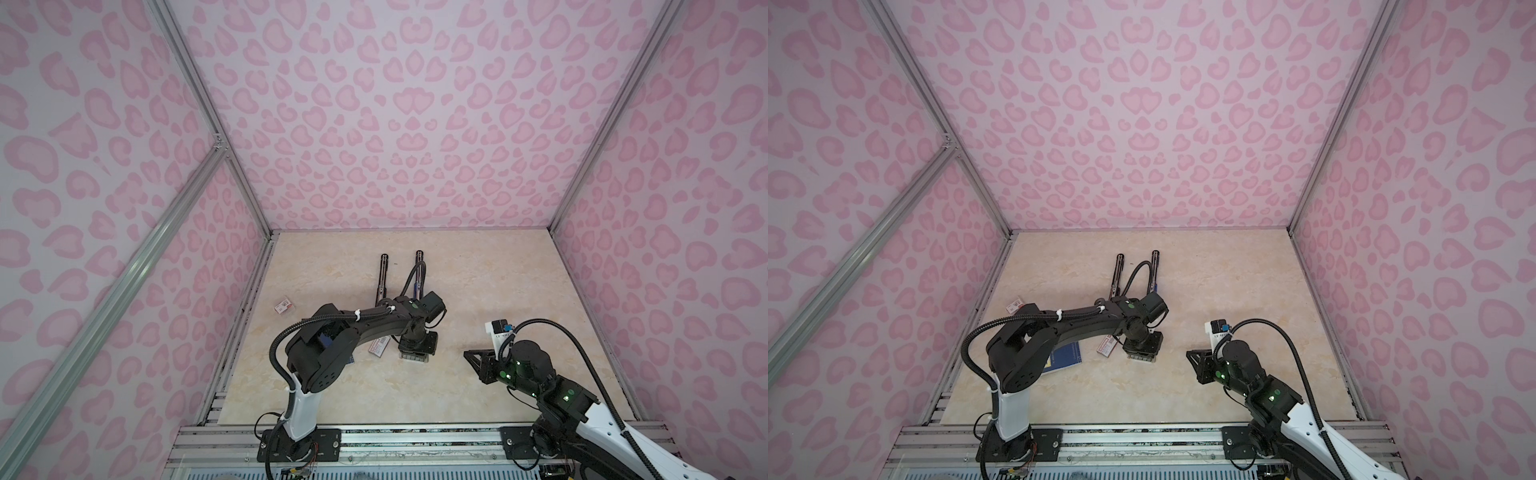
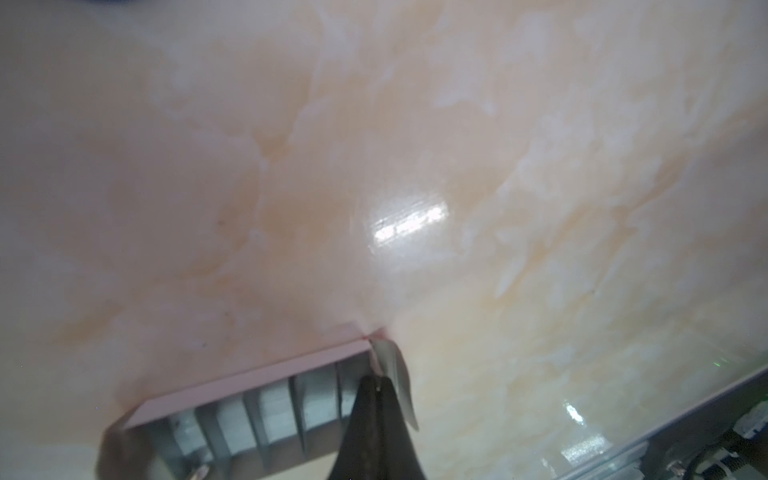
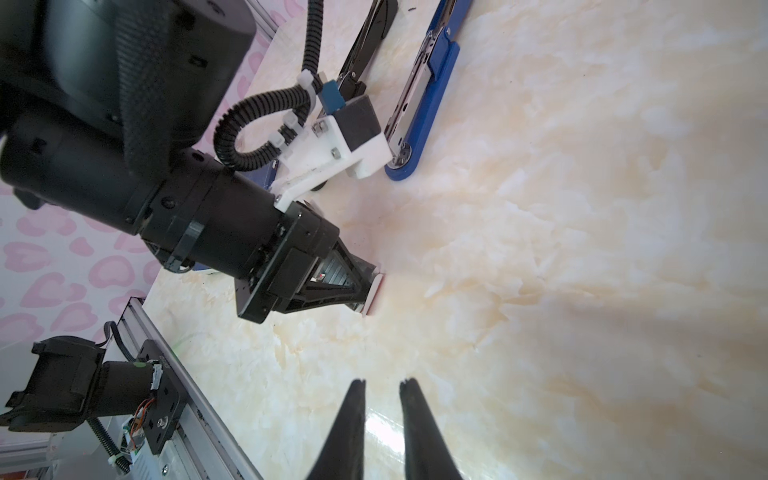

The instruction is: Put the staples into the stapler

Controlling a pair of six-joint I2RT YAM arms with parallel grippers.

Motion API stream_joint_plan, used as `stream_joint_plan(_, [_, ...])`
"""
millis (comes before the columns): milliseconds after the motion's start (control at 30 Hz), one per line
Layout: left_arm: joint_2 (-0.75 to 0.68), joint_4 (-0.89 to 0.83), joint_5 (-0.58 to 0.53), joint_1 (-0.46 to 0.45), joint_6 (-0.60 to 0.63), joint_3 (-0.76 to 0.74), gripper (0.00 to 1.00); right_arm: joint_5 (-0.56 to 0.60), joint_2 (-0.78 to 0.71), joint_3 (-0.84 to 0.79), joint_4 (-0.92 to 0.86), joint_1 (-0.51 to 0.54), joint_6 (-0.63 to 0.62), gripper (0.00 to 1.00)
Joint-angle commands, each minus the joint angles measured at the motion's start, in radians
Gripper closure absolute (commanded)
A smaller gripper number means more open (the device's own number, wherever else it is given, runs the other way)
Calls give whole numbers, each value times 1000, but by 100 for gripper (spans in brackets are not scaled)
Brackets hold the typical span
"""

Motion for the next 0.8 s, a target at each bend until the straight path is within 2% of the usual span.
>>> stream_joint_plan(0, [-45, -35, -17, -2, 10, -1, 97, 11, -11, -6, -7, 1, 4, 80])
stream_joint_plan(300, [-166, -60, -31, 9, 31, -26, 97, 16, 8, 8, 5, -4, 1, 80])
stream_joint_plan(533, [-117, -63, -16, 13, 43, -15, 97, 13, 49, 10, 32, -3, 3, 81])
stream_joint_plan(767, [-73, -119, 1, 13, 82, 9, 97, 30, 8, -6, 16, -8, 8, 82])
